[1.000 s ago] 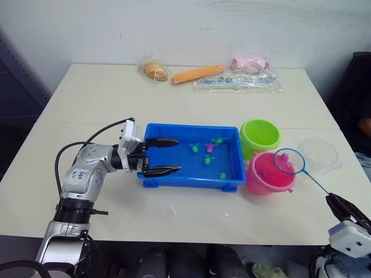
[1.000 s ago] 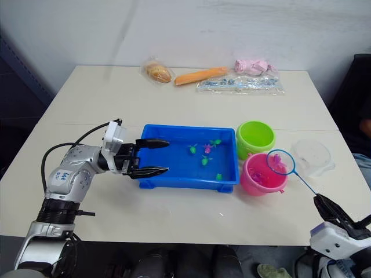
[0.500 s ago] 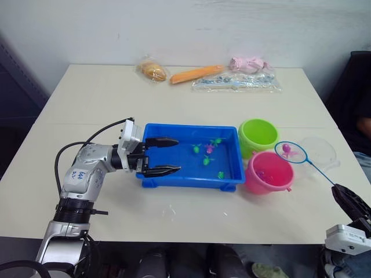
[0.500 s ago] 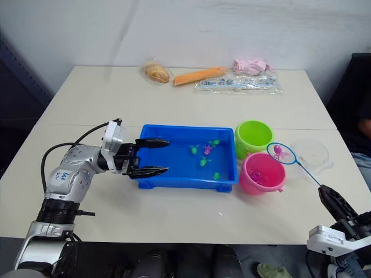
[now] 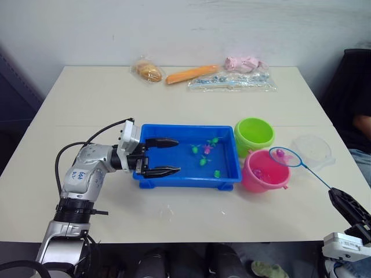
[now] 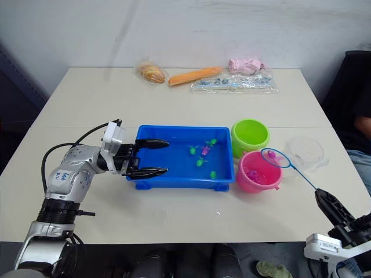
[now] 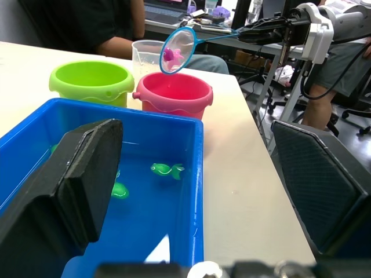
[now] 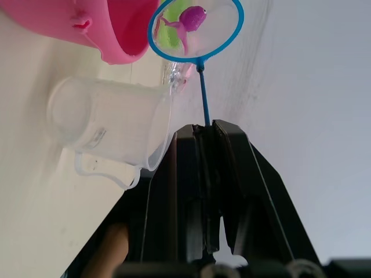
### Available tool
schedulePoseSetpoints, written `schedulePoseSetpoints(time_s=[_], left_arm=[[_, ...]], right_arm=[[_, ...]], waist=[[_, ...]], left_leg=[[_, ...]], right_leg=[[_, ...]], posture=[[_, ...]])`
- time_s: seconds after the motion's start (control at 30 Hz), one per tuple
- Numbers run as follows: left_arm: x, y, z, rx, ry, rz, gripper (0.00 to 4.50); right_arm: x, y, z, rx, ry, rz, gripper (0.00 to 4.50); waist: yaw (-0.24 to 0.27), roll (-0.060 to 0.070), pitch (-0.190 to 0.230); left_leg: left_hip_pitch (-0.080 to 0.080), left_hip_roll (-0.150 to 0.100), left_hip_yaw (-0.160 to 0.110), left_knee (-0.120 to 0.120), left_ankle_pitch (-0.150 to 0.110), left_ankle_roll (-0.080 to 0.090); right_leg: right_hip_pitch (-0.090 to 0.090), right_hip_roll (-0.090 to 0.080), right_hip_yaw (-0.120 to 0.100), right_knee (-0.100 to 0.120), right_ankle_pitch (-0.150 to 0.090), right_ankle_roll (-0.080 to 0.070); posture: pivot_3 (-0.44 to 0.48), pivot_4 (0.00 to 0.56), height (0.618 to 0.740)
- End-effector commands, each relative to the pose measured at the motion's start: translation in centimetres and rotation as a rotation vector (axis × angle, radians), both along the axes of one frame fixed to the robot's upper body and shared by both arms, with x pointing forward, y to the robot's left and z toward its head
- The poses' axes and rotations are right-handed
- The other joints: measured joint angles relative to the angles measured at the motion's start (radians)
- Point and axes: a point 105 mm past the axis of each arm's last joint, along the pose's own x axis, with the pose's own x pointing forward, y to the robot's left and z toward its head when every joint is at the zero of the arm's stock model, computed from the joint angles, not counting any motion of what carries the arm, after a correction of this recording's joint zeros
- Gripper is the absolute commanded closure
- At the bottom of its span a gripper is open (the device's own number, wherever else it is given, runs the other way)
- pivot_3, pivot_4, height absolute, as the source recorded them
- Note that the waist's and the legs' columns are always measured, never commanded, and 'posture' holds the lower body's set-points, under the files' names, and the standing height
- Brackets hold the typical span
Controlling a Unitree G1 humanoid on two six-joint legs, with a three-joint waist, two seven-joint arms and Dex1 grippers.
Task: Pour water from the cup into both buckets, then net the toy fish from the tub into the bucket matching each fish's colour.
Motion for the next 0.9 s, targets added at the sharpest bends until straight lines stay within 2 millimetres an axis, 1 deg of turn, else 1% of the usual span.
schedulePoseSetpoints(time_s=[0.03, 0.07, 0.1, 0.17, 0.33, 0.47, 0.57, 0.67, 0.7, 0.77, 0.8, 0.83, 0.9], left_arm=[[-0.1, 0.2, 0.5, -0.006, -0.031, -0.009, 0.09], [-0.1, 0.3, 0.5, -0.006, -0.032, -0.008, 0.09], [0.0, 0.3, 0.6, -0.009, -0.034, -0.003, 0.09], [0.0, 0.3, 0.6, -0.011, -0.033, -0.001, 0.09], [-0.1, 0.3, 0.6, -0.012, -0.032, -0.005, 0.09], [-0.1, 0.2, 0.6, -0.013, -0.034, -0.004, 0.09], [0.0, 0.5, 0.7, -0.010, -0.034, 0.006, 0.09], [0.2, 1.4, 0.6, -0.003, -0.031, 0.043, 0.09], [0.4, 1.9, 0.6, -0.009, -0.025, 0.066, 0.09], [0.6, 2.8, 0.5, -0.013, -0.012, 0.107, 0.09], [0.7, 3.2, 0.2, -0.005, -0.006, 0.125, 0.09], [0.7, 3.6, 0.0, 0.003, -0.002, 0.139, 0.09], [0.8, 4.3, -0.4, 0.014, 0.006, 0.172, 0.09]], right_arm=[[-0.6, 2.3, -0.8, 0.044, 0.025, 0.070, 4.50], [-0.6, 1.9, -0.6, 0.042, 0.011, 0.044, 4.50], [-0.4, 1.2, 0.0, 0.044, -0.025, 0.002, 4.50], [-0.1, 0.7, 0.8, 0.027, -0.055, -0.019, 4.50], [0.5, 1.3, 1.4, -0.004, -0.069, -0.001, 4.50], [0.8, 1.6, 1.4, 0.041, -0.061, 0.000, 4.50], [1.2, 2.6, 2.1, 0.202, -0.049, 0.047, 4.50], [2.1, 4.8, 3.3, 0.524, 0.036, 0.154, 4.50], [2.5, 5.7, 3.6, 0.678, 0.104, 0.203, 4.50], [2.9, 8.2, 3.9, 0.871, 0.292, 0.314, 4.50], [3.0, 9.2, 3.8, 0.935, 0.390, 0.344, 4.50], [3.2, 9.8, 3.7, 0.957, 0.460, 0.357, 4.50], [4.1, 10.3, 3.7, 1.018, 0.547, 0.330, 4.50]], waist=[[0.000, 0.000, 0.000], [0.002, 0.000, 0.000], [0.001, 0.000, 0.000], [0.000, 0.000, 0.000], [0.000, 0.000, 0.000], [0.001, 0.000, 0.000], [0.000, 0.000, 0.000], [-0.001, 0.000, 0.000], [-0.003, 0.000, 0.000], [-0.008, 0.000, 0.000], [-0.010, 0.000, 0.000], [-0.011, 0.000, 0.000], [-0.010, 0.000, 0.000]], left_leg=[[0.000, 0.000, 0.000, 0.000, 0.000, 0.000], [0.000, 0.000, 0.000, 0.000, 0.000, 0.000], [0.000, 0.000, -0.001, 0.000, 0.000, 0.000], [0.000, 0.000, 0.000, 0.000, 0.001, 0.000], [0.000, -0.001, 0.000, 0.000, 0.001, 0.001], [0.000, 0.000, -0.001, 0.000, 0.001, 0.000], [0.000, -0.001, -0.001, 0.000, 0.001, 0.000], [0.001, 0.000, -0.001, 0.000, 0.001, 0.001], [0.001, 0.001, -0.001, 0.000, 0.001, 0.001], [0.001, 0.005, 0.000, 0.000, 0.001, 0.001], [0.001, 0.005, -0.001, 0.000, 0.001, 0.001], [0.002, 0.006, -0.001, 0.000, 0.001, 0.001], [0.004, 0.006, -0.002, 0.000, 0.001, 0.002]], right_leg=[[0.000, 0.000, 0.000, 0.000, 0.000, 0.000], [0.000, 0.000, 0.000, 0.000, 0.000, 0.000], [0.000, 0.000, -0.001, 0.000, 0.000, -0.001], [0.000, -0.001, 0.000, 0.001, 0.000, 0.000], [0.000, -0.001, 0.000, 0.001, 0.000, 0.000], [0.000, 0.000, 0.000, 0.001, 0.000, 0.000], [0.000, -0.001, 0.000, 0.001, 0.000, 0.000], [0.000, -0.001, 0.000, 0.002, 0.000, 0.000], [0.000, -0.001, 0.000, 0.002, 0.000, 0.000], [0.000, -0.001, 0.001, 0.002, 0.000, 0.000], [0.001, 0.000, 0.000, 0.002, 0.000, -0.001], [0.001, 0.000, 0.000, 0.002, 0.000, -0.001], [0.003, 0.000, 0.000, 0.002, 0.000, -0.001]], posture=[[0.000, 0.150, 0.740], [0.000, 0.150, 0.740], [0.000, 0.150, 0.740], [0.000, 0.150, 0.740], [0.000, 0.150, 0.740], [0.000, 0.150, 0.740], [0.000, 0.150, 0.740], [0.000, 0.150, 0.740], [0.000, 0.150, 0.740], [0.000, 0.150, 0.740], [0.000, 0.150, 0.740], [0.000, 0.150, 0.740], [0.000, 0.150, 0.740]])
